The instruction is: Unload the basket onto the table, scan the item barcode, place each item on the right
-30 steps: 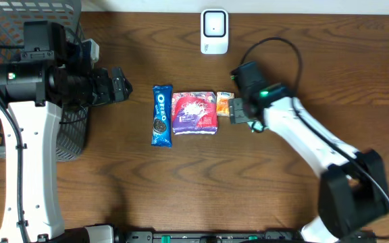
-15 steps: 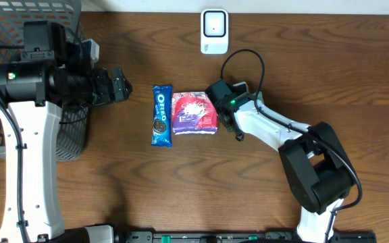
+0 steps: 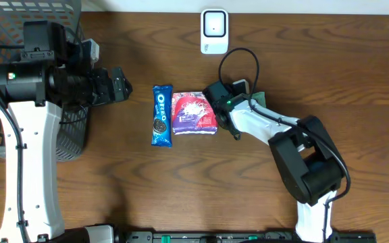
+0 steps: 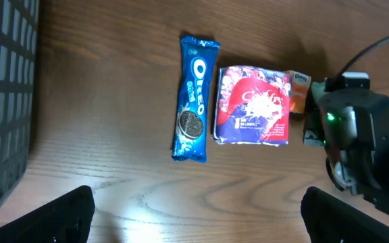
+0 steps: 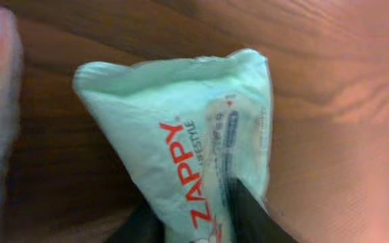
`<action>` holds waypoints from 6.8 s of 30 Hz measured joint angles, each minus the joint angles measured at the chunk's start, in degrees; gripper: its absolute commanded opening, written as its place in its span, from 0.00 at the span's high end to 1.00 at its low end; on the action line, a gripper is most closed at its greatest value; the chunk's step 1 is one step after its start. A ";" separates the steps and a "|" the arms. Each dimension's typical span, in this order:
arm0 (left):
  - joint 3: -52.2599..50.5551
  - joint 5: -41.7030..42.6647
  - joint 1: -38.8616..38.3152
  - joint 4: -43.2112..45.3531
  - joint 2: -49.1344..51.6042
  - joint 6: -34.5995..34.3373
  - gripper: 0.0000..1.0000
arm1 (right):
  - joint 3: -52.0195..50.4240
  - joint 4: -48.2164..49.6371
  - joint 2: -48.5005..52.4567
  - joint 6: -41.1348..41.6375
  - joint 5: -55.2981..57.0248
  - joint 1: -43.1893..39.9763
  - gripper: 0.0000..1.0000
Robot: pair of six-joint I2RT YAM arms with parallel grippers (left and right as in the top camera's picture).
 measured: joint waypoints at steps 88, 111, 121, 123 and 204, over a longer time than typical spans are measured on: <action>0.00 0.02 0.00 -0.02 0.00 0.00 0.02 | -7.72 -6.56 -14.10 1.40 -48.98 -21.29 0.99; 0.00 0.00 0.00 0.02 0.00 0.00 0.02 | -4.35 -4.59 -14.05 0.96 -44.33 -21.75 0.75; 0.00 0.02 0.00 -0.04 0.00 0.00 0.02 | -6.47 -3.26 -14.49 0.79 -41.31 -21.77 0.66; 0.00 0.02 0.00 -0.04 0.00 0.00 0.02 | -3.39 -7.76 -14.47 0.13 -39.50 -21.79 0.52; 0.00 0.00 0.00 -0.02 0.00 0.00 0.02 | 16.22 -11.87 -5.14 -9.88 -40.26 -12.66 0.36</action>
